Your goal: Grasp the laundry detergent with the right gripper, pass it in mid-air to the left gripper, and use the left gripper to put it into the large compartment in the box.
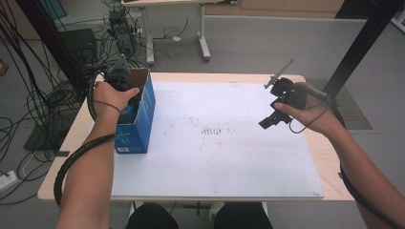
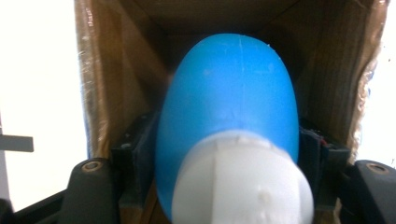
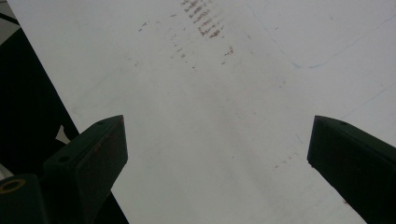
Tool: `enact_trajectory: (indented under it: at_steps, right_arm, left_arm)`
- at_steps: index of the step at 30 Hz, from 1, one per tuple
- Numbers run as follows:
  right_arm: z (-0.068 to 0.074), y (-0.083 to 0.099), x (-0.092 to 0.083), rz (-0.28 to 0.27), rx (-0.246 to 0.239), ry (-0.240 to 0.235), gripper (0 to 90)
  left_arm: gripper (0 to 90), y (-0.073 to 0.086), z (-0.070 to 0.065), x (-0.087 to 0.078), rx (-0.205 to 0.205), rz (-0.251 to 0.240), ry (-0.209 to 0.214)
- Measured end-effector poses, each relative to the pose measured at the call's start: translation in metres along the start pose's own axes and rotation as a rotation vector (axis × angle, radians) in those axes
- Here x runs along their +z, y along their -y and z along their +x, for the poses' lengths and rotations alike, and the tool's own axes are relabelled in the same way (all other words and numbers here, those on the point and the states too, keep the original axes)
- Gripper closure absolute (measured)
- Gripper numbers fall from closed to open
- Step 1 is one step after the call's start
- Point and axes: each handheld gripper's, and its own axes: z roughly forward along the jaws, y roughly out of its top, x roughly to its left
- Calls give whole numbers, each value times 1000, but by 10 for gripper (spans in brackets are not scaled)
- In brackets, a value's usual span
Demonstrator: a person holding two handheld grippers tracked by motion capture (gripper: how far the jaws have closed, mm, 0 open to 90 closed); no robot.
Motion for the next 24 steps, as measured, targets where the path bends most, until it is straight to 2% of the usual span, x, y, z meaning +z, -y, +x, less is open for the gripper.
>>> enact_trajectory:
  at_steps: [6, 13, 19, 24]
  right_arm:
    - [1, -2, -2, -15, -6, -1, 49]
    - [5, -5, -3, -19, -9, -3, 49]
    - [1, -3, -3, -14, 15, 3, 48]
    - [-5, 0, -2, -2, 35, 8, 47]
  left_arm:
    - [286, 3, -3, -15, 5, -22, 0]
    - [266, 9, -12, -33, 42, -39, -13]
    - [229, 16, -14, -51, 70, -64, -28]
    - [175, 17, -17, -63, 85, -90, -17]
